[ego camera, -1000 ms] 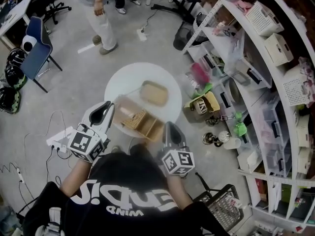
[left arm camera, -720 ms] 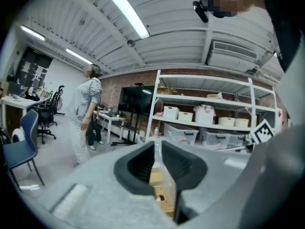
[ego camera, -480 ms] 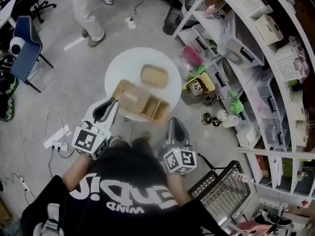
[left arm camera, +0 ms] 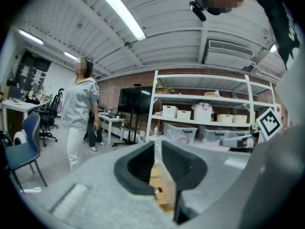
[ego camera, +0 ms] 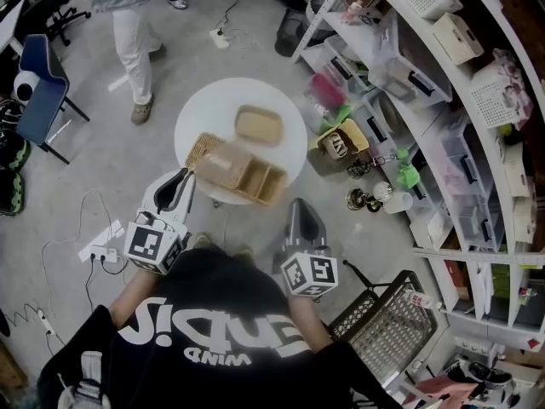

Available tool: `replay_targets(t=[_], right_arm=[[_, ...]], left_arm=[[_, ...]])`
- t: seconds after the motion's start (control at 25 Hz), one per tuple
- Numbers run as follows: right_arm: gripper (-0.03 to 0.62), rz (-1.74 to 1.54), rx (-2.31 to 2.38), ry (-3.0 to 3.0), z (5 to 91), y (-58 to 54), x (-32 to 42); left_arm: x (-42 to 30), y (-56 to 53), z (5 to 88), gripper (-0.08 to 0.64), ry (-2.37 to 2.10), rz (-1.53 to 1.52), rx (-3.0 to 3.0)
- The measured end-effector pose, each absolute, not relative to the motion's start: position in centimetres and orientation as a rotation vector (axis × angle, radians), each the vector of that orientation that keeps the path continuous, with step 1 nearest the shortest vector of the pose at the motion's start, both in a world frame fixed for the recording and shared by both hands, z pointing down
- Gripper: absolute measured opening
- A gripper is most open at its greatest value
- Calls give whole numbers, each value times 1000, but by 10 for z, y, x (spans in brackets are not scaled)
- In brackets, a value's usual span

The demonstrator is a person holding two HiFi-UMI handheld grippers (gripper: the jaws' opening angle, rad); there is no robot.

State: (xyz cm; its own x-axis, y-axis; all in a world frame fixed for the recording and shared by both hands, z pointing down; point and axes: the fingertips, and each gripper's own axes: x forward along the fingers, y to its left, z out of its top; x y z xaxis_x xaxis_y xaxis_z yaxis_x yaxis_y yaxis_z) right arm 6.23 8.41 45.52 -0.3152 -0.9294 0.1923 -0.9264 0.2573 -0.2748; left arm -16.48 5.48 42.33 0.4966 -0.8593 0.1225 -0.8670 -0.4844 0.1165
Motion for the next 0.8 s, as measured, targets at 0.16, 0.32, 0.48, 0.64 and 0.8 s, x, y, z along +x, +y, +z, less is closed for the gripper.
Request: replay_targets(t=[0.16, 0.32, 0.48, 0.64, 0.8], right_arm=[[-2, -536, -1818, 2490, 463, 84, 74], [-2, -541, -1796, 2506, 466, 84, 75], [-2, -542, -1770, 2523, 467, 86, 75], [-2, -542, -1746, 2538, 466, 91, 74], [-2, -544, -1731, 2539, 463, 94, 74]], left_arm=[[-155, 58, 433, 46, -1527, 82, 2540], [-150, 59, 432, 46, -1538, 79, 2537], [-148, 62, 431, 46, -1559, 74, 2523], [-147, 67, 429, 46, -1573, 69, 2510], [-147, 72, 427, 46, -1579, 65, 2501]])
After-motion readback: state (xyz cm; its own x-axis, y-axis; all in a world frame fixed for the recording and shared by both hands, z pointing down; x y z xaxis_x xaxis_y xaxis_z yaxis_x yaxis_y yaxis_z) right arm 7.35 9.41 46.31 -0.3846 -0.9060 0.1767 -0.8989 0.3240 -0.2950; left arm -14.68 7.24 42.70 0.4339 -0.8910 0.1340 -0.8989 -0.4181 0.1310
